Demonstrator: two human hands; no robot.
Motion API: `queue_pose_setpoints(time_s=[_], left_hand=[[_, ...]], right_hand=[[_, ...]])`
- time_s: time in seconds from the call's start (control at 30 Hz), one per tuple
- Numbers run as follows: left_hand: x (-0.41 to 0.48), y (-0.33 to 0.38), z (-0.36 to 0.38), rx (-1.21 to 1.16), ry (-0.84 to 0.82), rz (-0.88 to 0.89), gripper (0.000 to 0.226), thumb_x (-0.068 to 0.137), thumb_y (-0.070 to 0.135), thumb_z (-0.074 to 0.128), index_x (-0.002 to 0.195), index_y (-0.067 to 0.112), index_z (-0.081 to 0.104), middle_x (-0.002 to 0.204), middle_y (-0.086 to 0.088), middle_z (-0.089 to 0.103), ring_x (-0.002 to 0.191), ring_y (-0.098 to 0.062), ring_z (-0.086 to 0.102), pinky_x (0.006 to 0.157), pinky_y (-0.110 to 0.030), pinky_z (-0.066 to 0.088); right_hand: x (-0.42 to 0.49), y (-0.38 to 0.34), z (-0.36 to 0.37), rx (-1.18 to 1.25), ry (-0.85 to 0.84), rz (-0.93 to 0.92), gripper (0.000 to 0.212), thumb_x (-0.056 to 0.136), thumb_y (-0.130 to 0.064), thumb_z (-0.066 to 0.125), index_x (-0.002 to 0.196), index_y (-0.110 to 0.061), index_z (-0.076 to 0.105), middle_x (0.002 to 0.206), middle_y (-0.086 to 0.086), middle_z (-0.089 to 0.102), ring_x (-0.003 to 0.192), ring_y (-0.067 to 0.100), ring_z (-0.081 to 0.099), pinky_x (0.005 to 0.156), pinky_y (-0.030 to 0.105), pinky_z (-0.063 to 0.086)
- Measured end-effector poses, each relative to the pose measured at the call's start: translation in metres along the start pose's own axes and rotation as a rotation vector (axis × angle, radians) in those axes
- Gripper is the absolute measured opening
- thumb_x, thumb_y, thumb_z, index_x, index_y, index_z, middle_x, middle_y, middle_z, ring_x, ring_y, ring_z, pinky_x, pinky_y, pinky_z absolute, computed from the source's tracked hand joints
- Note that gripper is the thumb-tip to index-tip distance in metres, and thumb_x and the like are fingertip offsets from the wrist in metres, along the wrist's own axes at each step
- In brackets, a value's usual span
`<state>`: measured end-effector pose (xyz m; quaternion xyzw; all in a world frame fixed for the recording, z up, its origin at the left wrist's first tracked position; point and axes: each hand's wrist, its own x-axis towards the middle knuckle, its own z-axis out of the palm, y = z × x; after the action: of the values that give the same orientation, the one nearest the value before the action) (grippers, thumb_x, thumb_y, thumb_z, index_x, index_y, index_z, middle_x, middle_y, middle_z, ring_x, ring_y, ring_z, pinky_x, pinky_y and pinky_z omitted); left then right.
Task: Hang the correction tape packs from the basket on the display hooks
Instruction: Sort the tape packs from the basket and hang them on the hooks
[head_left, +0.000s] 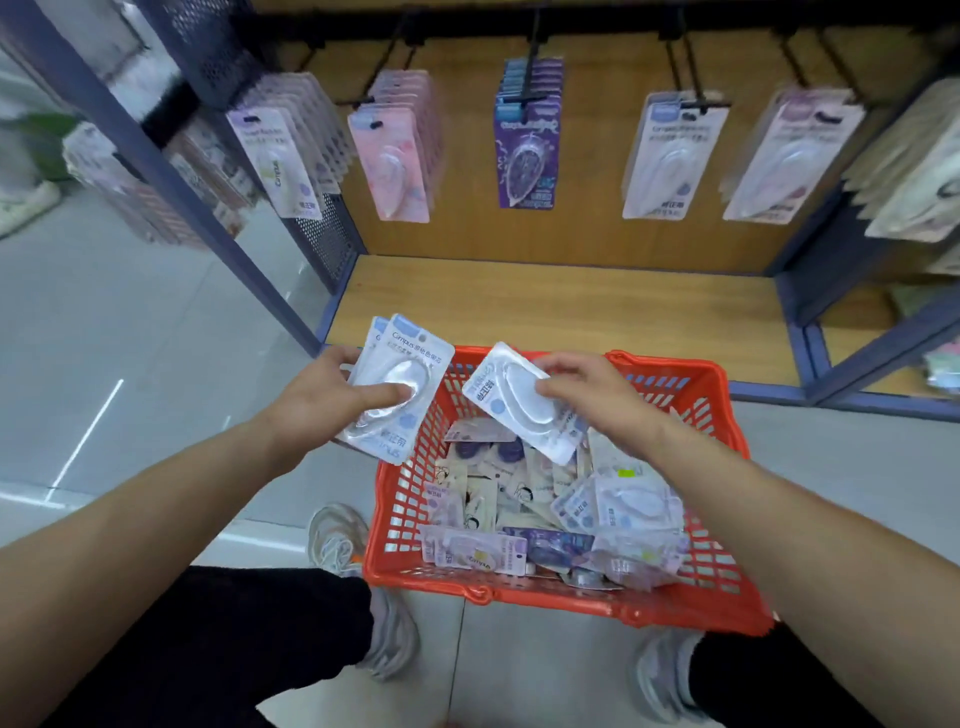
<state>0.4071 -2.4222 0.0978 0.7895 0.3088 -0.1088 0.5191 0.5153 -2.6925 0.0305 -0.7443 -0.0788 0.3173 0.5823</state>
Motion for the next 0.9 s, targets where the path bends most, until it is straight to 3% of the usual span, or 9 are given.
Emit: queue_pose_setpoints(time_s=[0.07,0.17,0.23,0.3,0.4,0.53,0.63,0.8,0.9], left_hand=[[-0.011,0.015,0.006,-0.044,-0.041,0.015,0.070,0.070,0.034,0.092,0.128,0.018,0.056,0.110,0.000,0.071,0.082,-0.018,0.076,0.068,-0.033,0.057],[-0.026,0.035,0.023,-0.100,-0.087,0.036,0.083,0.054,0.046,0.093,0.126,0.021,0.059,0.109,0.001,0.075,0.084,-0.021,0.078,0.075,-0.043,0.062],[-0.034,0.047,0.034,-0.181,-0.132,0.068,0.077,0.058,0.039,0.095,0.124,0.019,0.060,0.105,-0.001,0.078,0.085,-0.023,0.078,0.075,-0.042,0.062],[-0.040,0.056,0.043,-0.230,-0.156,0.091,0.074,0.062,0.039,0.091,0.125,0.019,0.060,0.105,-0.003,0.079,0.086,-0.024,0.078,0.075,-0.039,0.061],[-0.042,0.055,0.053,-0.193,-0.114,0.128,0.074,0.065,0.035,0.095,0.127,0.022,0.058,0.106,0.000,0.078,0.085,-0.021,0.078,0.078,-0.042,0.062],[-0.032,0.050,0.052,-0.186,-0.094,0.113,0.063,0.073,0.025,0.089,0.127,0.021,0.056,0.101,0.000,0.078,0.076,-0.020,0.078,0.052,-0.027,0.055],[-0.022,0.051,0.054,-0.150,-0.080,0.109,0.067,0.067,0.037,0.094,0.124,0.028,0.058,0.104,0.000,0.077,0.078,-0.019,0.078,0.058,-0.031,0.056],[-0.008,0.053,0.059,-0.176,-0.097,0.089,0.064,0.074,0.032,0.089,0.128,0.025,0.055,0.100,0.002,0.079,0.079,-0.021,0.078,0.068,-0.037,0.059],[-0.001,0.050,0.061,-0.145,-0.101,0.086,0.063,0.072,0.034,0.090,0.125,0.026,0.056,0.102,0.004,0.078,0.080,-0.019,0.078,0.074,-0.041,0.062]], right_hand=[[-0.030,-0.036,-0.018,0.013,-0.036,-0.028,0.015,0.097,-0.013,0.064,0.108,-0.017,0.074,0.090,0.007,0.073,0.067,0.008,0.064,0.051,0.020,0.045],[-0.073,-0.064,-0.040,0.073,-0.131,-0.073,0.017,0.096,-0.019,0.066,0.111,-0.023,0.074,0.099,0.004,0.078,0.085,0.017,0.072,0.071,0.030,0.057],[-0.093,-0.071,-0.049,0.024,-0.163,-0.099,0.023,0.092,-0.024,0.067,0.114,-0.027,0.073,0.111,0.000,0.077,0.102,0.018,0.073,0.089,0.034,0.057],[-0.103,-0.075,-0.052,-0.091,-0.173,-0.109,0.026,0.093,-0.022,0.068,0.117,-0.031,0.072,0.119,-0.009,0.075,0.112,0.015,0.070,0.097,0.035,0.054],[-0.101,-0.077,-0.047,-0.125,-0.147,-0.077,0.027,0.087,-0.022,0.076,0.114,-0.026,0.075,0.111,-0.006,0.077,0.106,0.019,0.073,0.085,0.038,0.056],[-0.088,-0.075,-0.040,-0.127,0.039,-0.093,0.032,0.069,-0.033,0.089,0.092,-0.017,0.074,0.083,0.004,0.079,0.071,0.017,0.068,0.063,0.033,0.049],[-0.074,-0.068,-0.040,-0.094,0.199,-0.085,0.035,0.071,-0.031,0.091,0.085,-0.017,0.062,0.071,0.000,0.072,0.060,0.011,0.062,0.055,0.026,0.045],[-0.048,-0.061,-0.042,-0.031,0.377,-0.090,0.051,0.062,-0.049,0.089,0.098,-0.027,0.060,0.095,-0.003,0.063,0.071,0.011,0.056,0.055,0.018,0.042],[-0.036,-0.058,-0.041,-0.081,0.411,-0.115,0.035,0.079,-0.043,0.083,0.102,-0.029,0.060,0.106,-0.007,0.061,0.084,0.008,0.057,0.061,0.016,0.043]])
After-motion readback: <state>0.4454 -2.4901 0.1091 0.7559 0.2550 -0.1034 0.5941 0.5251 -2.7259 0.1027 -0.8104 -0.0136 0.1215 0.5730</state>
